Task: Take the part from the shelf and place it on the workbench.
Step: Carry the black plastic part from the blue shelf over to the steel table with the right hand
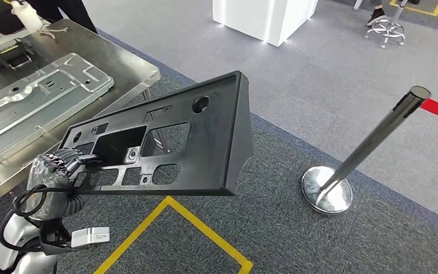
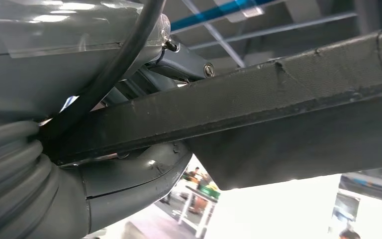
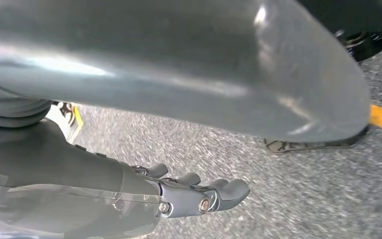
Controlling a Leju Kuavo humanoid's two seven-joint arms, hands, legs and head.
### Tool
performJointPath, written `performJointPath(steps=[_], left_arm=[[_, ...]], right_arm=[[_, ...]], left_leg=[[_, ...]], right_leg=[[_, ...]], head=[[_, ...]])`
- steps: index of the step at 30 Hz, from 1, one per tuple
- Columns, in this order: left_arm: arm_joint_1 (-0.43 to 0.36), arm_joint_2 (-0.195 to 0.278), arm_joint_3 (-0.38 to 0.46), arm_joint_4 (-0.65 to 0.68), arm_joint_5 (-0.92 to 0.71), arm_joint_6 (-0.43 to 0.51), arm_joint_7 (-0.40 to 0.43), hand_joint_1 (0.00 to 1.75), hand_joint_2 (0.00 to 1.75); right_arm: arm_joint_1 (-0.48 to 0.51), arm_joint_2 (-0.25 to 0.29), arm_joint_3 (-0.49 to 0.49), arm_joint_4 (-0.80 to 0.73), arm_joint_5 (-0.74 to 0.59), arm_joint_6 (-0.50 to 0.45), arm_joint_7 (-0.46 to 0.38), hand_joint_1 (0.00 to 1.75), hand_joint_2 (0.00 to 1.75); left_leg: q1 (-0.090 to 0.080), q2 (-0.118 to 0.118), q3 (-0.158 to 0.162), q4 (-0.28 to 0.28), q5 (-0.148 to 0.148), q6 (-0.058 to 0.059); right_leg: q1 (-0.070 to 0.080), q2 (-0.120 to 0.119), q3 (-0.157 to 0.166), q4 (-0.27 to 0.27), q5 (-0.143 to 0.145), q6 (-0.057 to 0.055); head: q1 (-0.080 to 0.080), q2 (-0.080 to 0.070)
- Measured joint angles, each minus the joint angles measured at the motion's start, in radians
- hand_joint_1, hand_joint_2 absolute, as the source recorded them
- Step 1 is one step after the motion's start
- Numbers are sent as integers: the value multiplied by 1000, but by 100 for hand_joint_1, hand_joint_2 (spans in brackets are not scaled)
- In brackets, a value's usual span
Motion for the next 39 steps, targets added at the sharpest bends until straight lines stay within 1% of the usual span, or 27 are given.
performJointPath(steps=[1,2,4,6,8,10,11,12,13,15,17,19,20,21,23,25,26,27,28,29,31,32,34,35,36,38,39], left_arm=[[0,0,0,0,0,0,0,175,175],[0,-1,0,0,0,1,0,175,175],[2,-1,1,-1,0,2,0,175,175],[0,-2,1,-2,0,5,0,175,175],[-2,-4,1,-3,0,10,0,175,175],[0,-9,1,-3,-1,12,-1,175,175],[2,-10,1,-3,-2,14,-2,175,175],[3,-12,1,-3,-2,15,-2,175,175],[3,-14,1,-3,-3,16,-3,175,175],[2,-16,1,-3,-3,18,-4,175,175],[2,-18,1,-3,-3,20,-5,175,175],[3,-19,1,-3,-4,22,-6,175,175],[4,-19,1,-3,-4,24,-6,175,175],[5,-19,2,-3,-4,28,-6,175,175],[6,-21,3,-3,-1,37,-4,175,175],[11,-21,8,-3,7,46,-3,175,175],[15,-21,11,-3,12,50,-4,175,175],[18,-21,14,-3,15,53,-5,175,175],[20,-21,18,-3,18,55,-7,175,175],[20,-21,20,-3,18,56,-9,175,175],[20,-21,24,-4,19,60,-11,175,175],[22,-21,26,-4,19,62,-11,175,175],[26,-21,33,-4,20,66,-12,175,175],[28,-21,37,-5,21,67,-12,175,175],[29,-21,40,-5,22,68,-11,175,175],[30,-21,45,-5,26,69,-7,175,175],[31,-21,47,-5,26,70,-5,175,175]], right_arm=[[-1,0,0,0,0,0,0,0,0],[-2,0,0,0,0,0,0,0,0],[-8,1,0,-1,0,0,0,0,0],[-8,1,1,-1,1,-1,2,0,0],[-5,1,1,0,1,-3,4,0,0],[-3,1,1,0,1,-5,6,0,0],[-3,1,2,0,1,-5,7,0,0],[-2,1,2,0,1,-5,7,0,0],[-2,1,2,0,2,-5,7,0,0],[1,0,2,0,2,-5,6,0,0],[0,-1,2,1,2,-5,4,0,0],[-4,0,2,0,2,-5,4,0,0],[-6,1,2,0,2,-5,3,0,0],[-5,2,2,0,2,-5,2,0,0],[-2,2,2,0,1,-5,0,0,0],[1,2,2,0,1,-5,-1,0,0],[1,2,2,0,1,-5,-1,0,0],[1,2,2,0,1,-5,-1,0,0],[1,2,2,0,1,-5,-1,0,0],[1,2,2,0,1,-5,-1,0,0],[0,2,2,0,1,-5,-1,0,0],[-1,2,2,0,1,-6,-1,0,0],[-8,2,2,-1,1,-6,-1,0,0],[-11,2,2,-1,1,-5,-1,0,0],[-12,2,3,-1,1,-5,0,0,0],[-10,2,3,-1,0,-5,0,0,0],[-9,2,3,-1,0,-5,0,0,0]], left_leg=[[-5,14,13,-28,5,7],[-9,14,13,-32,3,14],[-7,-13,18,-43,8,24],[0,-39,28,-57,16,36],[2,-64,31,-62,21,43],[1,-92,30,-61,21,45],[1,-108,30,-60,20,45],[1,-125,31,-57,19,43],[2,-140,31,-54,17,41],[3,-168,27,-44,11,33],[5,-191,18,-38,9,22],[9,-209,12,-39,10,9],[8,-198,9,-32,4,4],[7,-173,-3,-8,-11,-1],[7,-105,-53,100,-68,-8],[12,-76,-114,222,-115,-15],[14,-72,-125,241,-113,-18],[16,-66,-115,222,-92,-20],[18,-56,-86,165,-58,-21],[18,-32,-47,90,-26,-20],[12,4,8,-15,7,-10],[8,9,15,-31,7,-3],[6,-16,14,-33,8,11],[7,-28,15,-36,10,18],[9,-40,17,-39,12,24],[11,-62,17,-42,15,35],[9,-74,16,-42,15,38]], right_leg=[[2,-10,4,0,-3,5],[2,-20,8,-2,-5,10],[0,-32,18,-4,-11,23],[-4,11,8,30,-38,33],[-8,73,-49,143,-96,39],[-10,90,-116,257,-130,42],[-11,91,-131,269,-117,43],[-13,94,-126,243,-86,43],[-14,103,-104,183,-42,42],[-18,152,-57,58,17,38],[-17,179,-39,9,27,34],[-16,155,-34,1,29,24],[-18,142,-29,-4,30,17],[-20,127,-25,-10,31,10],[-18,98,-18,-16,29,0],[-15,69,-16,-16,25,-2],[-15,55,-14,-15,23,-1],[-15,41,-11,-15,20,1],[-16,27,-7,-14,16,4],[-15,14,-1,-14,12,8],[-10,-8,7,-11,3,20],[-7,-18,10,-10,-1,26],[-7,-35,17,-11,-6,37],[-9,-25,19,-7,-12,43],[-12,-1,14,10,-26,48],[-17,63,-33,111,-84,53],[-17,81,-72,183,-117,53]], head=[[0,0],[0,0],[0,0],[0,0],[0,0],[0,0],[0,0],[0,0],[0,0],[0,0],[0,0],[0,0],[0,0],[0,0],[0,0],[0,0],[0,0],[0,0],[0,0],[0,0],[0,0],[0,0],[0,0],[0,0],[0,0],[0,0],[0,0]])
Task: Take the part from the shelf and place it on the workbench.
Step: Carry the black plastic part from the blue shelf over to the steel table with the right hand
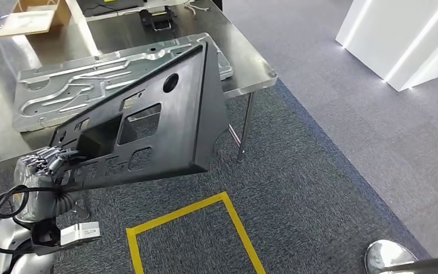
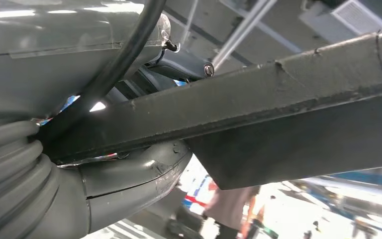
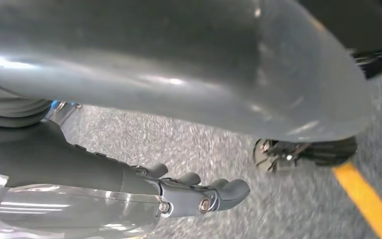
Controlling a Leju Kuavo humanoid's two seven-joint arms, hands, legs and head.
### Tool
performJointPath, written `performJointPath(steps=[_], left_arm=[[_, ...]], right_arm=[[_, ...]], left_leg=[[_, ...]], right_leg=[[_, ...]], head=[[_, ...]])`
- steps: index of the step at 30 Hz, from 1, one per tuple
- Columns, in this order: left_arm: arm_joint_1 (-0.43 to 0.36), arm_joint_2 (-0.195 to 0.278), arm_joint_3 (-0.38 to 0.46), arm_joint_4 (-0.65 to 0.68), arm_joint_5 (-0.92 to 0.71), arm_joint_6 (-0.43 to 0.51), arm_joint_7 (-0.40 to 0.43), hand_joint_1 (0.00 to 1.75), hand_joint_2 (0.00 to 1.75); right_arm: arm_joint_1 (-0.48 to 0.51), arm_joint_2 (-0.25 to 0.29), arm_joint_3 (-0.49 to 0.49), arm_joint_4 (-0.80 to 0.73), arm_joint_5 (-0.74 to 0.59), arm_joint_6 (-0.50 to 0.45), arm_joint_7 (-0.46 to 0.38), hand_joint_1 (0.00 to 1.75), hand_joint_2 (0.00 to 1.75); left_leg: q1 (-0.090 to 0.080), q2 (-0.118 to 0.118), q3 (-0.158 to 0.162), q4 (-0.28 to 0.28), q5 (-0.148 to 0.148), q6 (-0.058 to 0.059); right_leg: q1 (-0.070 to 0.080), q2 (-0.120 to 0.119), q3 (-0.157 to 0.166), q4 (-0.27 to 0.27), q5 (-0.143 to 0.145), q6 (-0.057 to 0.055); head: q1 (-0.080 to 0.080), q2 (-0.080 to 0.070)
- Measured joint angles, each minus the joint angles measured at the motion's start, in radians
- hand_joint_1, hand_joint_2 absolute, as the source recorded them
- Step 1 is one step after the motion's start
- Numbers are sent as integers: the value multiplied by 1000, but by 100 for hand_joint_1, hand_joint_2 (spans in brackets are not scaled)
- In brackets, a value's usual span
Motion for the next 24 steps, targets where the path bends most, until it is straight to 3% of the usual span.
performJointPath(steps=[1,2,3,5,7,9,11,13,15,17,18,19,21,23,24], left_arm=[[2,0,2,0,0,0,2,175,175],[5,0,4,0,-1,0,2,175,175],[6,0,6,0,-1,0,3,175,175],[8,0,10,0,-2,0,5,175,175],[8,0,13,0,-7,-2,11,175,175],[9,0,14,1,-18,-6,22,175,175],[12,2,17,1,-23,-12,32,175,175],[8,7,22,2,-21,-18,39,175,175],[3,10,25,3,-18,-21,42,175,175],[5,11,26,5,-16,-22,44,175,175],[6,11,26,6,-15,-22,44,175,175],[7,11,26,6,-14,-22,44,175,175],[8,12,27,7,-12,-22,45,175,175],[10,13,28,7,-12,-24,46,175,175],[11,13,29,7,-12,-25,48,175,175]], right_arm=[[1,0,0,0,0,0,0,0,0],[2,0,0,0,0,0,0,0,0],[2,0,0,0,-1,0,0,0,0],[4,0,1,0,-1,0,0,0,0],[6,-3,1,2,-2,-1,0,0,0],[4,-6,1,3,-5,-1,-1,0,0],[-1,-3,2,2,-7,-1,0,0,0],[0,-1,2,1,-9,-2,0,0,0],[4,0,2,1,-10,-2,1,0,0],[6,0,2,2,-10,-3,1,0,0],[6,0,2,2,-10,-3,1,0,0],[6,0,2,2,-12,-4,1,0,0],[4,0,2,2,-15,-6,1,0,0],[3,1,2,2,-20,-7,1,0,0],[3,0,2,2,-22,-7,1,0,0]], left_leg=[[-2,-13,-1,0,0,2],[-3,-28,-1,0,0,3],[-5,-44,1,1,0,3],[-7,-76,4,1,0,2],[-8,-104,2,3,-1,-4],[-3,-127,-4,3,0,-16],[1,-141,-8,4,-1,-30],[-4,-93,-28,52,-30,-39],[-1,-25,-80,167,-91,-46],[7,-2,-125,259,-126,-55],[11,2,-123,259,-116,-59],[14,6,-102,220,-90,-62],[16,15,-31,88,-33,-63],[13,19,9,12,-13,-53],[11,18,12,7,-16,-49]], right_leg=[[1,7,-36,64,-20,0],[2,9,-59,97,-21,-2],[3,10,-63,92,0,-5],[6,36,-20,-24,84,-17],[6,88,29,-147,137,-31],[8,105,44,-184,139,-37],[7,80,52,-195,141,-42],[3,52,64,-210,145,-50],[4,26,70,-215,142,-56],[5,6,70,-211,137,-56],[5,-2,70,-209,135,-54],[4,-8,71,-206,132,-51],[3,-17,74,-199,124,-42],[6,-21,74,-192,118,-34],[9,-21,74,-191,117,-36]], head=[[0,0],[0,0],[0,0],[0,0],[0,0],[0,0],[0,0],[-1,0],[-1,0],[-1,0],[-1,0],[-1,0],[-1,0],[-1,0],[-1,0]])
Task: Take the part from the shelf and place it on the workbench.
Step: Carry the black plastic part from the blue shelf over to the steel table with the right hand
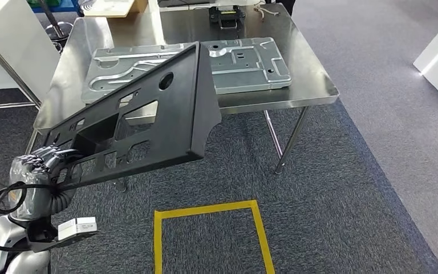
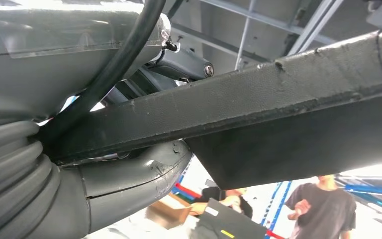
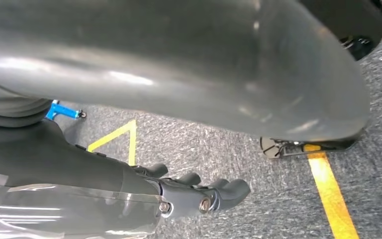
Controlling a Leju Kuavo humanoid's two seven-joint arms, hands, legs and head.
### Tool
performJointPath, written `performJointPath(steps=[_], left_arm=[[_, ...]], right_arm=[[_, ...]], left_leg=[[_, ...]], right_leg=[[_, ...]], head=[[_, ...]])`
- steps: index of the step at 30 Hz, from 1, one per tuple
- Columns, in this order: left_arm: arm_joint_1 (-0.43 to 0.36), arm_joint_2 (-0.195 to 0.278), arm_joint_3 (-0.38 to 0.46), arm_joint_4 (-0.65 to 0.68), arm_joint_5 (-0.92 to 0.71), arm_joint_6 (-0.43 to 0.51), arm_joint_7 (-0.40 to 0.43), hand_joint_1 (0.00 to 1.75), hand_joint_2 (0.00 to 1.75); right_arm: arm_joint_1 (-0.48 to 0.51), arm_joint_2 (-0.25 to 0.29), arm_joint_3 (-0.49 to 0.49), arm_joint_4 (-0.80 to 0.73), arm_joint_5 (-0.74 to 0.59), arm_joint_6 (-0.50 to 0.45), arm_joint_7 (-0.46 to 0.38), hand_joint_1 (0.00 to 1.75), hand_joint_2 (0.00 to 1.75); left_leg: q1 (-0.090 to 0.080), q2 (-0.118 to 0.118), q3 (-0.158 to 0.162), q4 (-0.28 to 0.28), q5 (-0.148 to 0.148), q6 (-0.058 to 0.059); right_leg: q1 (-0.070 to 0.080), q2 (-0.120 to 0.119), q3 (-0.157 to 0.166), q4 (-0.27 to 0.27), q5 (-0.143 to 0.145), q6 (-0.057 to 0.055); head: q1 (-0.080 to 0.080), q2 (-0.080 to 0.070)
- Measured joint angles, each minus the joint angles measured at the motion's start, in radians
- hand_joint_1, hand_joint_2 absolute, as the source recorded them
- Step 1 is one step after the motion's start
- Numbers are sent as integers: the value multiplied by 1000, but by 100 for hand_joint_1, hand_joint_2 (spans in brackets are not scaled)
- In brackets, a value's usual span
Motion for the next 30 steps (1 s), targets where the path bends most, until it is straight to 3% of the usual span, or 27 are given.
performJointPath(steps=[3,11,15,18,20,30], left_arm=[[2,0,1,0,0,-12,12,175,175],[-10,3,10,3,10,-75,40,175,175],[-62,42,11,25,48,-272,105,175,175],[-146,102,4,79,104,-486,153,175,175],[-192,132,-1,117,124,-556,161,175,175],[-250,171,-20,189,131,-561,165,175,175]], right_arm=[[0,0,0,0,-5,0,2,0,0],[1,0,0,0,-10,2,6,0,0],[2,0,0,0,-19,3,6,0,0],[1,0,0,0,-27,7,5,0,0],[2,0,-1,0,-29,9,4,0,0],[2,0,-1,0,-29,18,3,0,0]], left_leg=[[-2,-3,1,-4,3,5],[-7,-2,1,-4,0,20],[-8,-2,1,-3,1,22],[-8,-1,1,-3,2,22],[-8,0,1,-3,4,21],[-8,1,1,-4,5,20]], right_leg=[[1,1,2,-4,2,-13],[-4,1,7,-18,9,8],[-4,1,6,-19,10,20],[-3,2,6,-19,12,23],[-2,2,6,-18,12,23],[-2,3,4,-16,11,22]], head=[[0,0],[0,0],[0,0],[0,0],[0,0],[0,0]])
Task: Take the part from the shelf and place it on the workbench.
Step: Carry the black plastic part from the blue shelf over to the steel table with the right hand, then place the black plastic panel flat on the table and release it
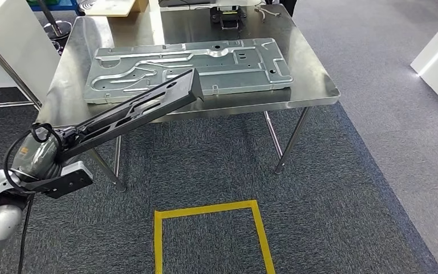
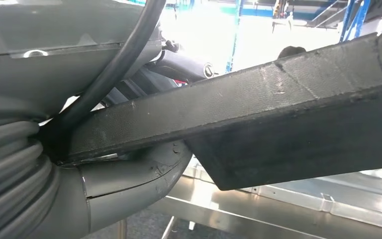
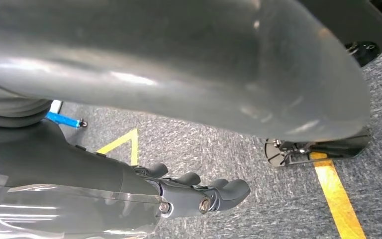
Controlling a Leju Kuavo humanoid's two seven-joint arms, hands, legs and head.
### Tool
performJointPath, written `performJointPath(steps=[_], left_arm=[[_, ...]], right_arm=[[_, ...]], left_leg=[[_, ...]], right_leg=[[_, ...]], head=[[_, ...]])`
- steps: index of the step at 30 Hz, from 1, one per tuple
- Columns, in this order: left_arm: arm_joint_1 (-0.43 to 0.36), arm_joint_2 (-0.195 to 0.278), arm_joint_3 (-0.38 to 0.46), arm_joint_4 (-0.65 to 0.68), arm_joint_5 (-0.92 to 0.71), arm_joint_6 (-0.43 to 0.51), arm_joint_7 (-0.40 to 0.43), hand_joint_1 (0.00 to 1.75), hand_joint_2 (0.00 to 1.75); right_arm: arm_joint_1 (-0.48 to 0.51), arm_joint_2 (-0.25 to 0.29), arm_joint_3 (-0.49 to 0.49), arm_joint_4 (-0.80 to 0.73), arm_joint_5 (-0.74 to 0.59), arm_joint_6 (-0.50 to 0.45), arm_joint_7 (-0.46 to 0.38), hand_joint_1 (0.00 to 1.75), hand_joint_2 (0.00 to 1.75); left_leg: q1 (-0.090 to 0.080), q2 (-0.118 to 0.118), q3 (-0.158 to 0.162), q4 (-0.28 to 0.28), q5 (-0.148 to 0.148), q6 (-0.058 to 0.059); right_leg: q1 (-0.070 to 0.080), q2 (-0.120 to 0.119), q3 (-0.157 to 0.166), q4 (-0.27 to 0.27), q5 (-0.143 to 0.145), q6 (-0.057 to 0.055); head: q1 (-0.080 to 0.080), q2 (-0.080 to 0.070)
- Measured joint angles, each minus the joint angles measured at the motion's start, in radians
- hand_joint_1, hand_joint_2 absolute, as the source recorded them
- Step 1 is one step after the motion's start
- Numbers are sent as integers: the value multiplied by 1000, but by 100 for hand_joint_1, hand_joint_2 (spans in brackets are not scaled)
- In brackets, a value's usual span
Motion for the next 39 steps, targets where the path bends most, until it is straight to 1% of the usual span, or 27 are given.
performJointPath(steps=[8,13,20,24,27,39], left_arm=[[8,0,-16,4,-100,109,-27,175,175],[15,-5,-35,4,-133,138,-40,175,175],[5,-11,-69,4,-172,128,-44,175,175],[-25,-11,-105,6,-184,82,-41,175,175],[-55,-11,-128,11,-183,65,-40,175,175],[-108,-15,-190,25,-182,59,-40,175,175]], right_arm=[[0,0,0,0,2,-12,7,0,0],[0,0,1,0,2,-12,7,0,0],[0,0,1,0,2,-11,5,0,0],[0,0,3,0,2,-10,3,0,0],[0,0,4,0,1,-10,4,0,0],[0,-2,5,0,0,-12,13,0,0]], left_leg=[[0,0,0,0,0,0],[0,0,0,0,0,0],[0,0,0,0,0,0],[0,0,0,0,0,0],[0,0,0,0,0,0],[-3,0,-1,1,-1,1]], right_leg=[[0,0,0,0,0,0],[-1,0,0,0,0,0],[0,0,0,0,0,0],[0,0,0,0,0,0],[0,0,0,0,0,0],[-3,0,-1,-1,1,1]], head=[[0,0],[0,0],[0,0],[0,0],[0,0],[0,0]])
